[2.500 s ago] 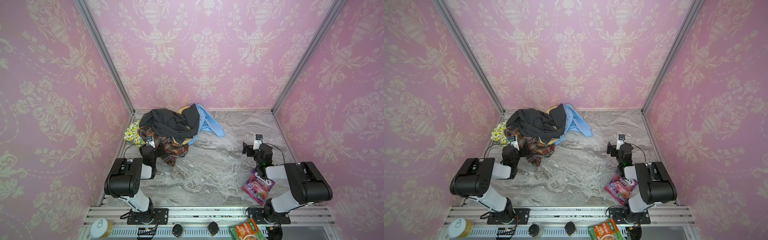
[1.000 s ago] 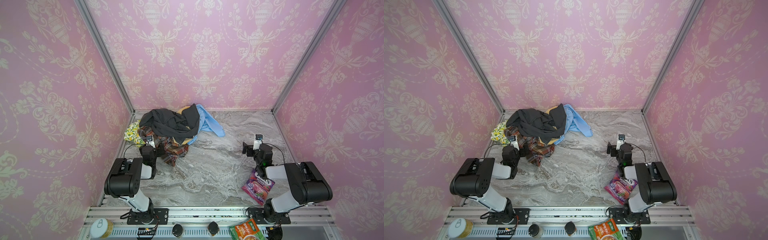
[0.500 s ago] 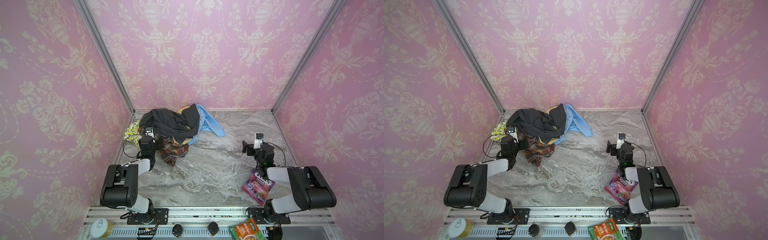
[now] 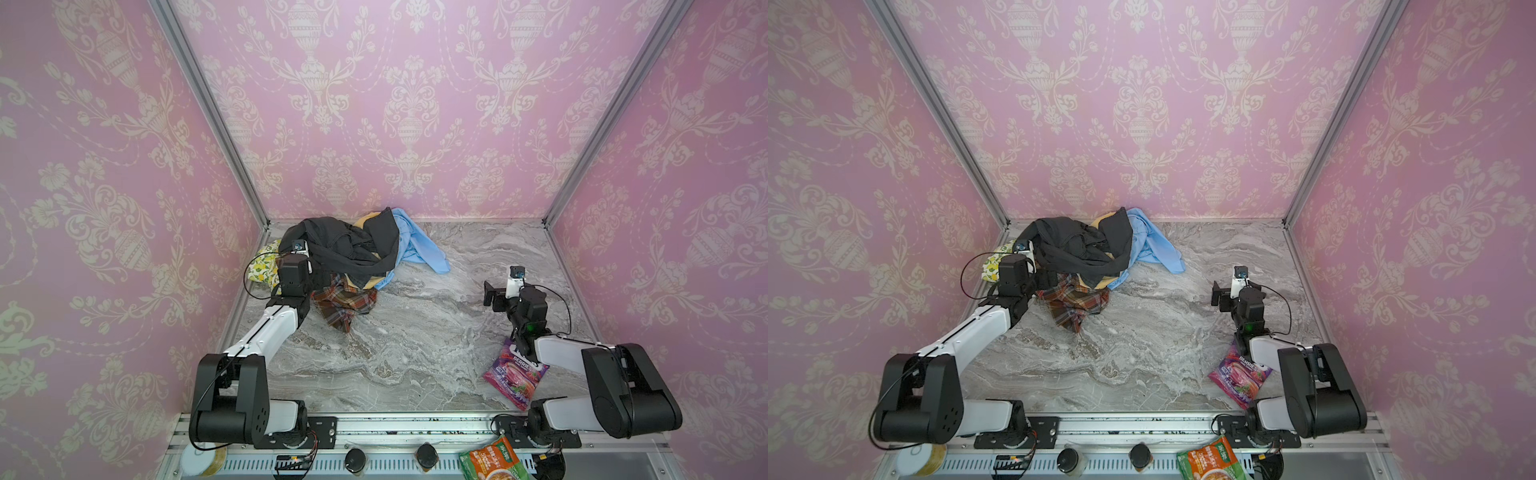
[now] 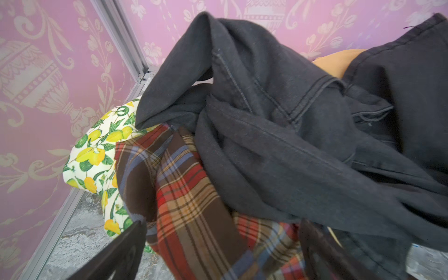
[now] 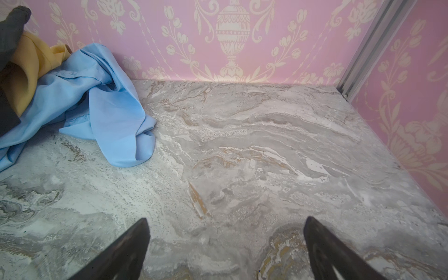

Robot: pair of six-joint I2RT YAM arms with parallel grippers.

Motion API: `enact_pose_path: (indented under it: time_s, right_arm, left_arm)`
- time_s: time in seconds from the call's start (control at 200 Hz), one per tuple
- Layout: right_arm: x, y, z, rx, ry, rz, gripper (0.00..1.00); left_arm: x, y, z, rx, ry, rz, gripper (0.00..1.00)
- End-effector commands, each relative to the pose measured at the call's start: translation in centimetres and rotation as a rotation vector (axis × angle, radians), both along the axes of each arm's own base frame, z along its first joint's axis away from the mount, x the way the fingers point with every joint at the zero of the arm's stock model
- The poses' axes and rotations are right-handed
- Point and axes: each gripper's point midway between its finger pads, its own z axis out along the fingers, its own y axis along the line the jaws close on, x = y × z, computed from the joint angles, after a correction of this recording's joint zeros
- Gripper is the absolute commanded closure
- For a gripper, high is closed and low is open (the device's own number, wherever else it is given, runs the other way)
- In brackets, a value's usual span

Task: Pick out a specific cloth from the pile
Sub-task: 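Reach the left gripper over the grey jacket toward the light blue shirt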

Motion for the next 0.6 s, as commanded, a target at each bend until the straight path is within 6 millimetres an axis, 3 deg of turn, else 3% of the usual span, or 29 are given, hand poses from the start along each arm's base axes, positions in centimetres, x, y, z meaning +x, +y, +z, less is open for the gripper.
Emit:
enact_pose_path:
  time_s: [0.0,0.155,0.38,0.595]
  right_arm:
    - [0.1,0.2,1.0,-0.073,0.013,-0.029,0.00]
    - [-0.1,1.5,1.4,-0.153,0.002,-0.030,0.00]
    - [-0.6,1.2,2.3,-0.156,-0.041,-0.052,0.00]
    - [-0.6,1.6,4.0,-0.118,-0.065,-0.038,0.00]
  left_arm:
    - [-0.9,-1.7,0.5,0.032,0.081,-0.030,0.01]
    - [-0.5,-5.3,1.4,0.075,0.114,-0.113,0.01]
    - [0.4,-11.0,2.4,0.188,0.160,-0.233,0.01]
    - [0.7,-16.9,1.6,0.340,0.230,-0.369,0.03]
